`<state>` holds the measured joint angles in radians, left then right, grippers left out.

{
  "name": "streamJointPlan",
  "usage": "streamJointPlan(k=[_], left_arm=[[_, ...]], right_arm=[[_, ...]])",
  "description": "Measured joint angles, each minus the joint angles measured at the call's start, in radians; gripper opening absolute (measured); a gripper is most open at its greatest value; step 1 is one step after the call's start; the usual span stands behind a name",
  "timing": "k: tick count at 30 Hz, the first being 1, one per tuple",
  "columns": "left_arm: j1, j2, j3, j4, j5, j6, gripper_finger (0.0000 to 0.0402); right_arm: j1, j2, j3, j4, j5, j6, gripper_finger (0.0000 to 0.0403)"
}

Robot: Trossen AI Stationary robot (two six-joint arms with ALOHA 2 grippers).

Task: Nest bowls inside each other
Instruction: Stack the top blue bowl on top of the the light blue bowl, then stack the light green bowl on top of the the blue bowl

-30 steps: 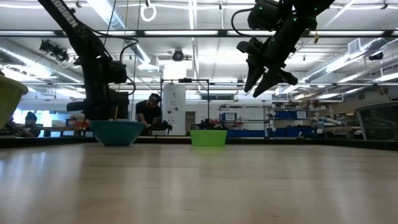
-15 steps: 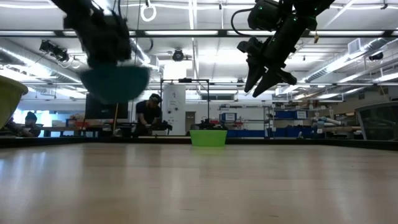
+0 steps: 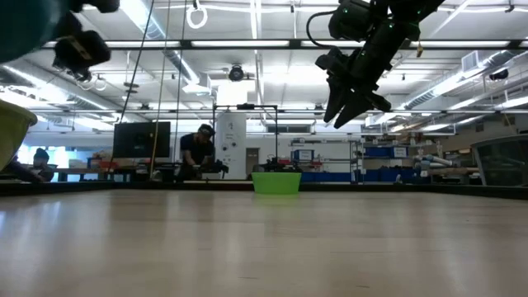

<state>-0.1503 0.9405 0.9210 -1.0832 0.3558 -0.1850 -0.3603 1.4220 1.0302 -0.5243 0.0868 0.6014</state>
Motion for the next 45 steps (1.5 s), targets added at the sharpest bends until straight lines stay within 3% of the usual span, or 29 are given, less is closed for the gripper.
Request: streamJointPlan(k=[4,8,14,19,25,33,37,41,45], left_arm=[[-0.162,0.05,-0.026,0.048,-0.036,-0.091,0.0021],[-0.255,0.115,-0.029,0.103,-0.085,-0.141,0.0022],[-0.287,0.199,-0.029,0.22,-0.113,-0.275,0.0024],[-0.307,0.259,-0.029,0.22,-0.112,-0.319,0.0032],[-0.337,0.307,-0.029,0.173,-0.108,-0.445,0.0103],[-0.29,0.278,-0.028,0.084,-0.107,-0.547,0.0217],[-0.211,0.241,-0.028,-0.007,-0.108,-0.608,0.0248],[-0.133,0.193,-0.028,-0.016,-0.111,-0.608,0.0263],[-0.057,0.148,-0.028,-0.016,-0.181,-0.609,0.0265]], right_arm=[[-0.007,0.0,0.0,0.0,0.0,0.005,0.0145],[-0.01,0.0,0.0,0.001,0.001,0.007,0.0146],[-0.011,0.0,0.0,0.015,0.002,0.006,0.0146],[-0.022,0.0,0.0,0.015,0.02,0.018,0.0147],[-0.027,0.0,0.0,0.015,0.029,0.027,0.015],[-0.048,0.026,0.002,0.092,0.151,0.148,0.0151],[-0.089,0.117,0.002,0.203,0.056,0.206,0.0151],[-0.117,0.226,0.001,0.267,0.042,0.239,0.0151],[-0.138,0.322,0.001,0.348,-0.005,0.268,0.015]])
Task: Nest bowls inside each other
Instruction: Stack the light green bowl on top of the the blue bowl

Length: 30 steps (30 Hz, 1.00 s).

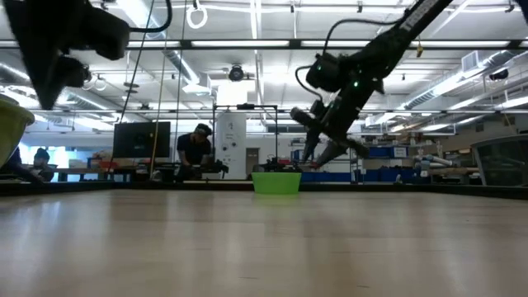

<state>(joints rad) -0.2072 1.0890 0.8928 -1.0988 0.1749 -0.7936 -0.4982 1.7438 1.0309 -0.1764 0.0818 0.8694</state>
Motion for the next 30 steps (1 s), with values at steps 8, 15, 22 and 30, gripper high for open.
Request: streamJointPlan(k=[8,15,22,30], left_arm=[[0.158,-0.046,0.0,0.003,-0.145,-0.017,0.0265],[0.291,-0.043,0.0,0.034,-0.16,0.018,0.0265],[0.427,-0.043,0.0,0.19,-0.344,0.019,0.0265],[0.602,0.034,0.0,0.724,-0.398,0.111,0.0253]], right_arm=[[-0.033,0.096,0.008,0.154,0.0,0.052,0.015],[-0.072,0.201,0.103,0.144,-0.092,0.043,0.0139],[-0.066,0.232,0.176,0.053,-0.085,-0.065,0.0035],[0.035,0.129,0.177,0.038,0.004,-0.183,0.0008]])
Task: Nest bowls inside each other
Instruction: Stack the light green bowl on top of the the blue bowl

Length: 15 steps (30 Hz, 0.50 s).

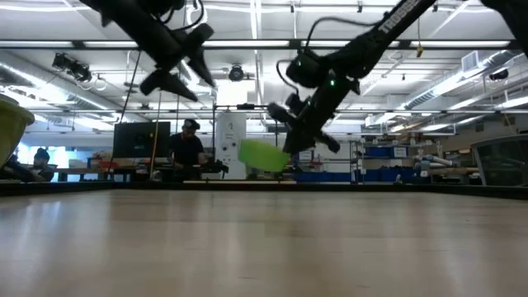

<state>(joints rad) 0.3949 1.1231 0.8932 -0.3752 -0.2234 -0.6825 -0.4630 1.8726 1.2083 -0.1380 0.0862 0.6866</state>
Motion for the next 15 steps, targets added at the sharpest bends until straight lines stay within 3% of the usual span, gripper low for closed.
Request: streamJointPlan(k=[8,15], left_arm=[[0.0,0.125,0.0,0.296,0.062,0.153,0.0232],[-0.036,0.17,0.0,0.404,0.058,0.386,0.0231]], right_arm=[[0.113,-0.111,0.0,-0.006,0.231,-0.091,0.0009],[0.141,-0.14,0.0,-0.023,0.269,-0.141,0.0009]])
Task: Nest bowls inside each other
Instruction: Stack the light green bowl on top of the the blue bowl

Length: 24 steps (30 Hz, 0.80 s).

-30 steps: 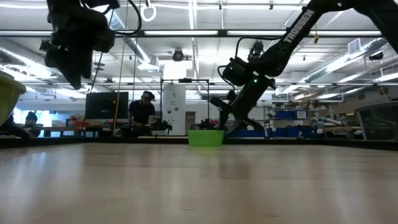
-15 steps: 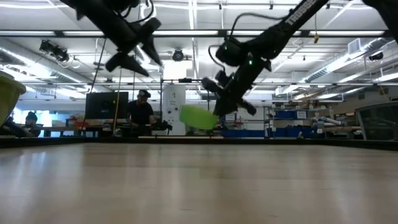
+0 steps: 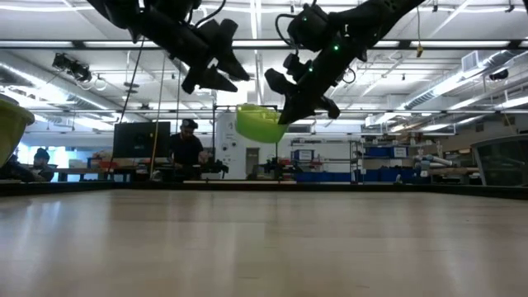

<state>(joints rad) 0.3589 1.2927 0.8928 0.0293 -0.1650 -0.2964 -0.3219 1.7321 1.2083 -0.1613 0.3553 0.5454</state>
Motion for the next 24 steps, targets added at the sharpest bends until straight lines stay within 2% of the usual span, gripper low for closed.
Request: streamJointPlan(k=[10,14,18,21,24], left_arm=[[0.042,0.079,0.0,-0.069,-0.049,0.025,0.022],[0.042,0.101,0.0,-0.078,-0.055,0.045,0.0168],[0.036,0.101,0.001,-0.077,-0.043,0.074,0.009],[0.037,0.094,0.0,-0.086,-0.043,0.098,0.0023],[0.044,0.093,0.0,-0.094,-0.018,0.109,0.0009]], right_arm=[[0.018,-0.003,0.0,0.01,-0.003,-0.078,0.0009],[0.036,-0.003,0.0,0.015,-0.001,-0.095,0.0009],[0.058,-0.003,0.0,0.033,-0.001,-0.101,0.0011],[0.066,-0.009,0.0,0.026,-0.018,-0.042,0.0028],[0.071,-0.037,0.0,0.011,-0.047,0.0,0.0061]])
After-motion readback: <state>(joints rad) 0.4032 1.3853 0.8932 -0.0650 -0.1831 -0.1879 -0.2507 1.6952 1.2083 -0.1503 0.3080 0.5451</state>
